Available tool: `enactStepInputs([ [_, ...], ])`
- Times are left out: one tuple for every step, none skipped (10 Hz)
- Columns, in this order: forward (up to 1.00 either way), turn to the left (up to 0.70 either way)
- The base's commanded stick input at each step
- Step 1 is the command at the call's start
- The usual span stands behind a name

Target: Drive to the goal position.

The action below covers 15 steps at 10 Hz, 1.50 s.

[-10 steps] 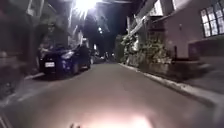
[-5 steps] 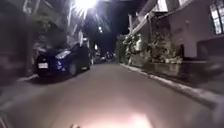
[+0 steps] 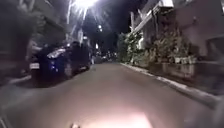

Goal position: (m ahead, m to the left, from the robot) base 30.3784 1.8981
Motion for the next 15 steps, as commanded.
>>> enactStepInputs([
  [1.0,-0.27],
  [1.0,-0.27],
  [1.0,-0.24],
  [1.0,0.0],
  [1.0,0.0],
  [1.0,0.0],
  [1.0,0.0],
  [1.0,-0.16],
  [1.0,-0.27],
  [1.0,-0.27],
  [1.0,-0.27],
  [1.0,-0.27],
  [1.0,-0.23],
  [1.0,0.0],
  [1.0,0.0],
])
